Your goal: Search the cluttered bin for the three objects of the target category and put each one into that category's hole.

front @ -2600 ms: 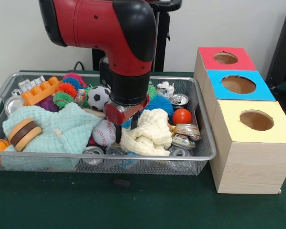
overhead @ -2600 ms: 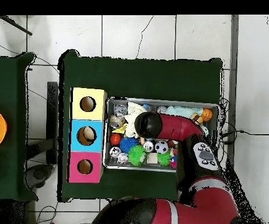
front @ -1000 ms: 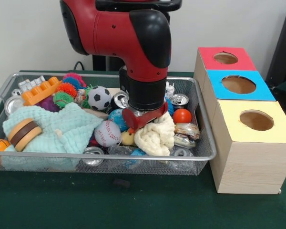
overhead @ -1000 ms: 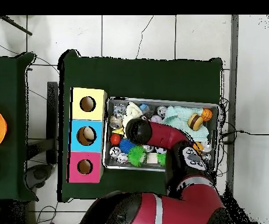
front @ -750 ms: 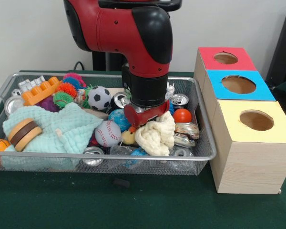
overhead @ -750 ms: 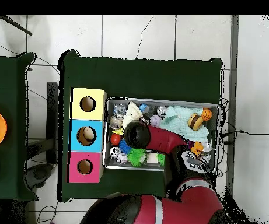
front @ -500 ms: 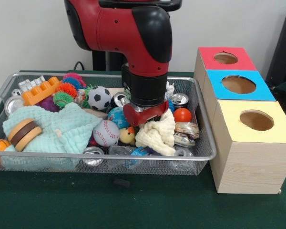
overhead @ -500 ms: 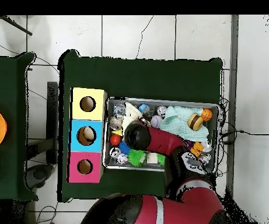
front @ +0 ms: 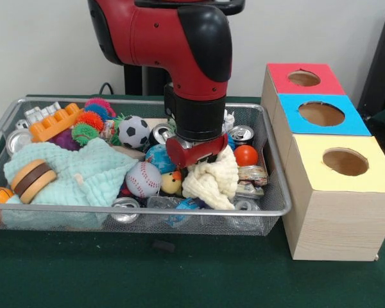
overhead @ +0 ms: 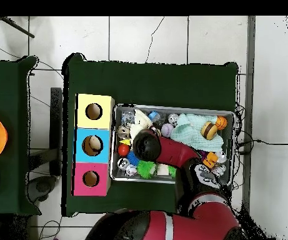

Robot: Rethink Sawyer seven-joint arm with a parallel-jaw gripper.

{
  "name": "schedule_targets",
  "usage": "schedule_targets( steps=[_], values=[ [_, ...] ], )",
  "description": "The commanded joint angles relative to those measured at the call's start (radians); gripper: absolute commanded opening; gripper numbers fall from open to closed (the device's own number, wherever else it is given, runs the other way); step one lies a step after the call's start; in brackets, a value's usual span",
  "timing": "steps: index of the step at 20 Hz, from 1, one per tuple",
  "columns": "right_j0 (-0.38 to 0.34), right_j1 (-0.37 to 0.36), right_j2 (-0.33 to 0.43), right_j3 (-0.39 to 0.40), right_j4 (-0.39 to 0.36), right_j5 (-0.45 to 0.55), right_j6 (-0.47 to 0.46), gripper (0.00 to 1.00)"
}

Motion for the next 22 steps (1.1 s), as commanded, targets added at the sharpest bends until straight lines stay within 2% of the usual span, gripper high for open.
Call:
schedule_targets(
  steps=[1, 5, 10, 15, 22],
  values=[
    [0.059, 0.040, 0.102, 0.098, 0.055, 0.081, 0.281, 1.00],
    [0.063, 0.021, 0.084, 0.088, 0.053, 0.103, 0.262, 1.00],
    [0.065, -0.010, 0.051, 0.034, 0.042, 0.195, 0.212, 1.00],
    [0.051, 0.009, 0.043, -0.049, 0.024, 0.253, 0.157, 1.00],
    [0.048, 0.015, 0.041, -0.103, 0.008, 0.299, 0.137, 1.00]
  ],
)
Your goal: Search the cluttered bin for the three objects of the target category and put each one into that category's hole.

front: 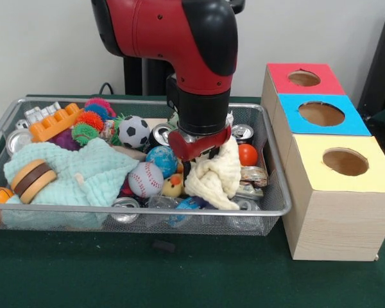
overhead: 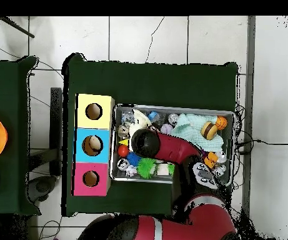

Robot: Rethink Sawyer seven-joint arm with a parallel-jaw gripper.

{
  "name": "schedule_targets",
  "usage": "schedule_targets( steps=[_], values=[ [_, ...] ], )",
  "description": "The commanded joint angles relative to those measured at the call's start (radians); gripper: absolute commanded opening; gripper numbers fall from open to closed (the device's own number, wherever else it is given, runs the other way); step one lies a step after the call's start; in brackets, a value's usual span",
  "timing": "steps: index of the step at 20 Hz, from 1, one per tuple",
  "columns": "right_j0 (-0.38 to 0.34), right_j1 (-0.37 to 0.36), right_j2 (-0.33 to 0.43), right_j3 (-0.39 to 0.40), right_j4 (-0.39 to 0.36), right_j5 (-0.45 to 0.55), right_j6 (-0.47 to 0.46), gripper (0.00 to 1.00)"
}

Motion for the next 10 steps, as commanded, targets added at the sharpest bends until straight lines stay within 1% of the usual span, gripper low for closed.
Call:
schedule_targets(
  steps=[1, 5, 10],
  values=[
    [0.016, 0.041, 0.069, -0.074, -0.002, 0.178, 0.135, 1.00],
    [0.027, 0.051, 0.067, -0.107, -0.003, 0.205, 0.138, 1.00],
    [0.021, 0.046, 0.074, -0.098, -0.005, 0.208, 0.142, 1.00]
  ],
)
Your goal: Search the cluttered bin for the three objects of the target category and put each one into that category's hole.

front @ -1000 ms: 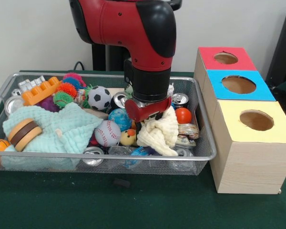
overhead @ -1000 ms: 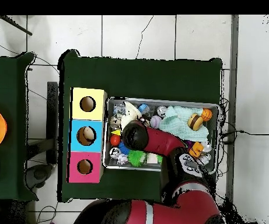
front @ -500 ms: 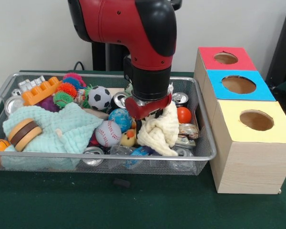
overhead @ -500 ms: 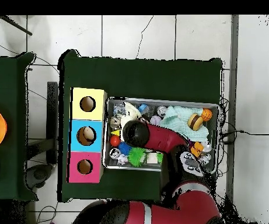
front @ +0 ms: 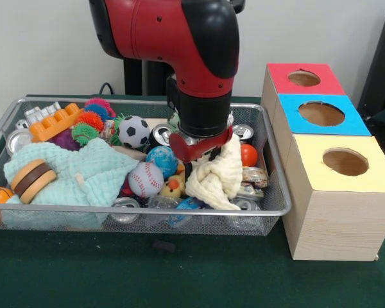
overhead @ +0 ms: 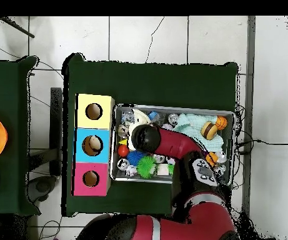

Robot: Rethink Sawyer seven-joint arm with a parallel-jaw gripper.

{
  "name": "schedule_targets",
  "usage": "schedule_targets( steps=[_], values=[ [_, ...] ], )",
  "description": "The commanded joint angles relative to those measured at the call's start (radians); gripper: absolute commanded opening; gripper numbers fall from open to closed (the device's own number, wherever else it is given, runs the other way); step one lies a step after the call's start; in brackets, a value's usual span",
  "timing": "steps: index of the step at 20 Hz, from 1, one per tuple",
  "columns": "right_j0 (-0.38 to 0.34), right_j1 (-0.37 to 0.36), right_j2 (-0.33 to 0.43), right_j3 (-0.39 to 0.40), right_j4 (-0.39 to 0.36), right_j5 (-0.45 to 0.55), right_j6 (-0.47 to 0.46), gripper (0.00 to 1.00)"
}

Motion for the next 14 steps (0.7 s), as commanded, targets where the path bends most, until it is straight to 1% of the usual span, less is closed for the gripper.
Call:
schedule_targets(
  steps=[1, 2, 7, 10, 14],
  values=[
    [0.016, 0.041, 0.075, -0.051, -0.004, 0.126, 0.144, 1.00],
    [0.022, 0.042, 0.076, -0.054, 0.001, 0.131, 0.151, 1.00],
    [0.036, 0.016, 0.090, 0.008, 0.024, 0.118, 0.196, 1.00],
    [0.047, -0.007, 0.090, 0.037, 0.034, 0.123, 0.215, 1.00],
    [0.078, -0.051, 0.076, 0.063, 0.049, 0.154, 0.245, 1.00]
  ],
)
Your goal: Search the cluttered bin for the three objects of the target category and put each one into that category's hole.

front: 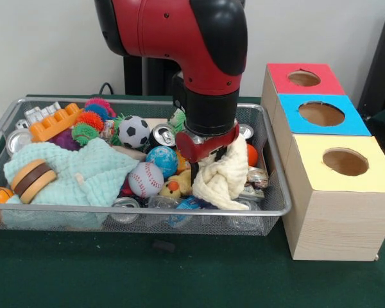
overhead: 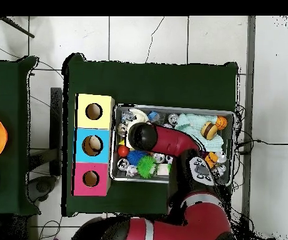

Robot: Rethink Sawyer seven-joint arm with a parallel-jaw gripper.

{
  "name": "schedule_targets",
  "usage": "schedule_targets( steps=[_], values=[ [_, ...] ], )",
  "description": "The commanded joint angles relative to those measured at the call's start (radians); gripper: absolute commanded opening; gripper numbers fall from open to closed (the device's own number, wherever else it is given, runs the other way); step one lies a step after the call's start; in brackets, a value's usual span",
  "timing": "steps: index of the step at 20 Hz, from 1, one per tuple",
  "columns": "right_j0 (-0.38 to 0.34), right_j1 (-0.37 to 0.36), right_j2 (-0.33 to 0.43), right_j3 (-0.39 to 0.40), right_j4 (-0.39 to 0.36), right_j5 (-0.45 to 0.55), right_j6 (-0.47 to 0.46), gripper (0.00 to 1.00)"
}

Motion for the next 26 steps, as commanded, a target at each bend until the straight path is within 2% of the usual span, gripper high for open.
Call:
schedule_targets(
  steps=[1, 9, 14, 15, 17, 21, 26],
  values=[
    [0.068, -0.050, 0.070, 0.081, 0.055, 0.153, 0.256, 1.00],
    [0.112, -0.083, 0.055, 0.089, 0.087, 0.185, 0.290, 1.00],
    [0.113, -0.083, 0.054, 0.089, 0.099, 0.177, 0.269, 1.00],
    [0.106, -0.081, 0.058, 0.089, 0.102, 0.167, 0.257, 0.00],
    [0.088, -0.081, 0.076, 0.100, 0.107, 0.139, 0.251, 0.00],
    [0.107, -0.082, 0.042, 0.086, 0.098, 0.136, 0.258, 0.00],
    [0.092, -0.060, 0.047, 0.083, 0.096, 0.125, 0.247, 0.00]
  ],
)
